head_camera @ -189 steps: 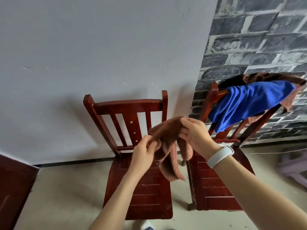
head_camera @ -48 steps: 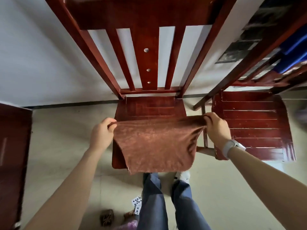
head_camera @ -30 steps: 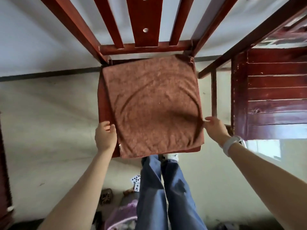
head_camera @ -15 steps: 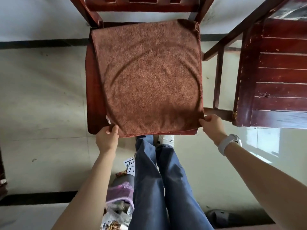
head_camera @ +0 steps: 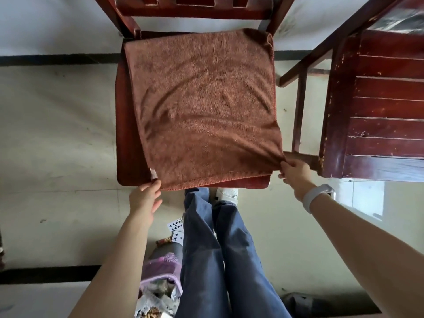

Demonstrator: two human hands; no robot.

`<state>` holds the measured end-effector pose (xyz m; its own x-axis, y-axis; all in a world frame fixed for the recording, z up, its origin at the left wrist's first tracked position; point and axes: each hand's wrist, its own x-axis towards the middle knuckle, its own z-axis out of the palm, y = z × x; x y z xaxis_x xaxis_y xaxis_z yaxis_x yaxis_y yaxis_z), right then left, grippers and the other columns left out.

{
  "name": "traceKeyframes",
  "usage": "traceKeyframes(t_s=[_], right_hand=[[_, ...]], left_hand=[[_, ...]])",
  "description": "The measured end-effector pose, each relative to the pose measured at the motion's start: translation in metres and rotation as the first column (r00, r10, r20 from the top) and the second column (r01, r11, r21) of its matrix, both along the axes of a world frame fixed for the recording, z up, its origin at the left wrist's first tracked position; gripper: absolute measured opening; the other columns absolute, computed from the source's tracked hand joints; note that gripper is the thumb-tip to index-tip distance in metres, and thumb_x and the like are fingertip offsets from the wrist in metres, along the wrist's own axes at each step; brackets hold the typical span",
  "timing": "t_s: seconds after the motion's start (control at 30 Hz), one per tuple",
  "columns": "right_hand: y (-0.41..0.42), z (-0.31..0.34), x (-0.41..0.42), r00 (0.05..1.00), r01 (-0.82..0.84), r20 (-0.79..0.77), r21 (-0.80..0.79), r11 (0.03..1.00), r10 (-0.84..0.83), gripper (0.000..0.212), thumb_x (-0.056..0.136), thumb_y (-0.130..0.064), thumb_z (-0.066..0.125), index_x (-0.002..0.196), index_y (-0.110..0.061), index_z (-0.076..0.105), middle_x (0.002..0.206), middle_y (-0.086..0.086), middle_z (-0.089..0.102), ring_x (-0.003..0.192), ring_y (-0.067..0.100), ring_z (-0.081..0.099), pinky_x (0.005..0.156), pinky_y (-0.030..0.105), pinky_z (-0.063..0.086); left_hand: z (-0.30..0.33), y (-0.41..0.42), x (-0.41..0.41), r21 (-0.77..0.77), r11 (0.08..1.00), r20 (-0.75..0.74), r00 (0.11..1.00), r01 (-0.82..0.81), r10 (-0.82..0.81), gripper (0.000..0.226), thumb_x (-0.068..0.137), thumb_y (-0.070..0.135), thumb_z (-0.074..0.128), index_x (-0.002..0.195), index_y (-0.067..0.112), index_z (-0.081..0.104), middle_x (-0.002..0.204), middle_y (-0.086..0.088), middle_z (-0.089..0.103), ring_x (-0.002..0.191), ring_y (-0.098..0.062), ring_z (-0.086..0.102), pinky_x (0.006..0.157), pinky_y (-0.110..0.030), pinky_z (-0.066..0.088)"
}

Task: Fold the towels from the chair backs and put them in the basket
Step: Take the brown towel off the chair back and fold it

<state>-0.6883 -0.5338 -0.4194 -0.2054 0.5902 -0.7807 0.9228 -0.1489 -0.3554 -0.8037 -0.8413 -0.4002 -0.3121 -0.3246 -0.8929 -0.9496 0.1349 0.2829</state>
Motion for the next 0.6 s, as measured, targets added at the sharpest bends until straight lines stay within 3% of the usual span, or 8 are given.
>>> traceKeyframes(t_s=[0.07,0.13,0.2,0.3,0.47,0.53,0.6], right_hand=[[-0.001,-0.001,-0.001,0.998,0.061,-0.003,-0.054,0.997,-0.062,0.027,0.091,-0.008,0.043,0.107,0.01,0.055,0.077,0.009,0.053,0.072,0.022,0.053,0.073,0.037,0.05],[-0.002,0.0,-0.005,0.991,0.129,-0.004,-0.141,0.982,-0.13,0.028,0.091,-0.007,0.04,0.112,0.006,0.052,0.091,0.011,0.054,0.088,0.023,0.052,0.089,0.045,0.047],[-0.002,0.002,-0.007,0.978,0.202,-0.003,-0.238,0.95,-0.208,0.028,0.092,-0.007,0.038,0.116,-0.001,0.051,0.096,0.009,0.056,0.091,0.02,0.056,0.089,0.041,0.046],[-0.003,0.006,-0.008,0.978,0.195,-0.02,-0.253,0.948,-0.207,0.027,0.092,-0.006,0.038,0.114,-0.002,0.053,0.098,0.01,0.056,0.089,0.02,0.056,0.088,0.038,0.044],[-0.001,0.012,-0.008,0.978,0.188,-0.001,-0.444,0.876,-0.211,0.02,0.093,-0.013,0.036,0.088,-0.022,0.053,0.103,0.0,0.056,0.106,0.015,0.049,0.101,0.042,0.035],[-0.001,0.011,-0.009,0.987,0.138,-0.016,-0.426,0.894,-0.16,0.021,0.093,-0.012,0.036,0.084,-0.021,0.054,0.096,0.0,0.058,0.1,0.015,0.052,0.096,0.04,0.037],[-0.002,0.007,-0.01,0.998,0.044,-0.025,-0.33,0.943,-0.056,0.017,0.091,-0.009,0.041,0.086,-0.01,0.057,0.095,0.007,0.055,0.095,0.018,0.052,0.091,0.039,0.042]], left_hand=[[0.0,-0.001,0.001,0.044,0.999,0.012,1.0,-0.011,0.011,0.026,0.088,0.012,0.058,0.113,0.004,0.054,0.11,-0.008,0.058,0.104,-0.022,0.057,0.091,-0.036,0.046],[0.001,-0.003,0.0,0.093,0.995,0.024,0.999,-0.036,0.034,0.028,0.09,0.009,0.056,0.116,0.001,0.052,0.11,-0.01,0.058,0.103,-0.026,0.057,0.09,-0.036,0.046],[0.003,-0.007,0.0,0.139,0.989,0.037,0.998,-0.051,0.047,0.03,0.09,0.006,0.055,0.118,-0.002,0.051,0.112,-0.012,0.057,0.101,-0.028,0.058,0.09,-0.037,0.045],[0.006,-0.011,0.001,0.157,0.986,0.017,0.999,-0.047,0.045,0.012,0.089,0.003,0.054,0.1,-0.002,0.056,0.107,-0.015,0.058,0.091,-0.024,0.06,0.089,-0.037,0.045],[0.011,-0.019,0.0,0.193,0.98,-0.055,0.996,-0.053,0.065,0.01,0.088,0.002,0.055,0.097,-0.002,0.058,0.101,-0.017,0.06,0.086,-0.02,0.062,0.089,-0.035,0.045],[0.012,-0.022,-0.001,0.201,0.979,-0.073,0.996,-0.031,0.047,0.009,0.087,0.004,0.056,0.095,-0.001,0.059,0.101,-0.016,0.061,0.086,-0.019,0.064,0.089,-0.034,0.045],[0.013,-0.026,-0.003,0.199,0.979,-0.097,0.993,-0.048,0.068,0.016,0.088,0.005,0.056,0.101,-0.004,0.057,0.101,-0.016,0.061,0.085,-0.018,0.064,0.088,-0.033,0.045]])
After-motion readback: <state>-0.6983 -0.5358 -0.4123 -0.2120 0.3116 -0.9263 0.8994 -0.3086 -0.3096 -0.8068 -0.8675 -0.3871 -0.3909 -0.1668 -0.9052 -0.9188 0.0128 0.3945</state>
